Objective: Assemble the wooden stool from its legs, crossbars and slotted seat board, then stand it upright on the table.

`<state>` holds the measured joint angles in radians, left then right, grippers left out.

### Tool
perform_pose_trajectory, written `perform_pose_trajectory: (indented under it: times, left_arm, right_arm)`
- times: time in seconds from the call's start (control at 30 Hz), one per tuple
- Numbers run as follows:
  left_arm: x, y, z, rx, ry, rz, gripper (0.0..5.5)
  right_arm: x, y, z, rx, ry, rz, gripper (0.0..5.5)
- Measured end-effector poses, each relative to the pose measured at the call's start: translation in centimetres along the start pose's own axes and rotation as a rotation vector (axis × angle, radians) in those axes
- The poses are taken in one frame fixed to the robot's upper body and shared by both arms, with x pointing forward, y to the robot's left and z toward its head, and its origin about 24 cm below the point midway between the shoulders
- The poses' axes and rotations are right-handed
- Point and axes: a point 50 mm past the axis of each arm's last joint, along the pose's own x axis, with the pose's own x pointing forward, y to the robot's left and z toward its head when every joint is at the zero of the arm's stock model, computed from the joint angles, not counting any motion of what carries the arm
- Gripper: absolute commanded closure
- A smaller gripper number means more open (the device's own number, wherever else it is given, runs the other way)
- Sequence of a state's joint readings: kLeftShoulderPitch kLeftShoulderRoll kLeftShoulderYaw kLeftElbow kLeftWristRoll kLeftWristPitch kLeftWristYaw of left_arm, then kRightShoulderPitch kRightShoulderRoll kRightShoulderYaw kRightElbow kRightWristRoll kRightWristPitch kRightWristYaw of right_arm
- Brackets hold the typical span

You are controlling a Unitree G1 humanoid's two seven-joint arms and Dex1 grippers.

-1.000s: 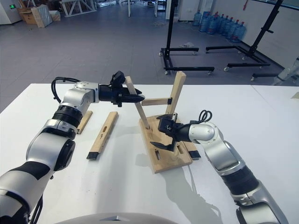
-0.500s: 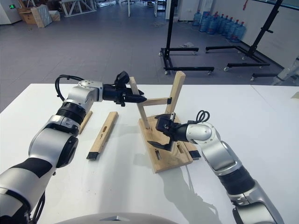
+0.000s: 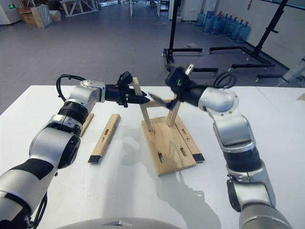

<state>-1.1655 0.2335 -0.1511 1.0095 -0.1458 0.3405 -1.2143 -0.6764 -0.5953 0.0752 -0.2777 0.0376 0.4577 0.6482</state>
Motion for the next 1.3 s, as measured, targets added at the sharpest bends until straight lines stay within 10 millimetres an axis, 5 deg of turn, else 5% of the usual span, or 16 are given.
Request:
perform_pose_trajectory:
  times: [0.1,0.3,0.53,0.77,0.97,1.3]
  left_arm:
    - [0.0,0.0,0.0,0.001,0.0,0.001,3.48]
    - [0.0,0.0,0.0,0.004,0.0,0.002,3.48]
    - [0.0,0.0,0.0,0.008,-0.001,0.001,3.48]
    - [0.2,0.0,0.0,0.009,-0.001,0.003,3.48]
    - [0.6,0.0,-0.8,-0.015,-0.002,0.021,3.48]
    - [1.2,0.0,-1.2,-0.03,-0.009,0.037,3.48]
  right_arm:
    - [1.0,-2.0,1.2,-0.169,-0.006,-0.186,0.1]
    - [3.3,-0.6,0.4,-0.363,0.044,-0.189,0.1]
    - [4.2,2.3,-3.2,-0.375,0.139,-0.083,0.1]
    - [4.4,2.9,-5.1,-0.404,0.202,-0.067,0.1]
    - [4.5,6.5,-8.0,-0.472,0.228,0.006,0.1]
    - [4.4,7.3,-9.0,-0.48,0.196,-0.061,0.1]
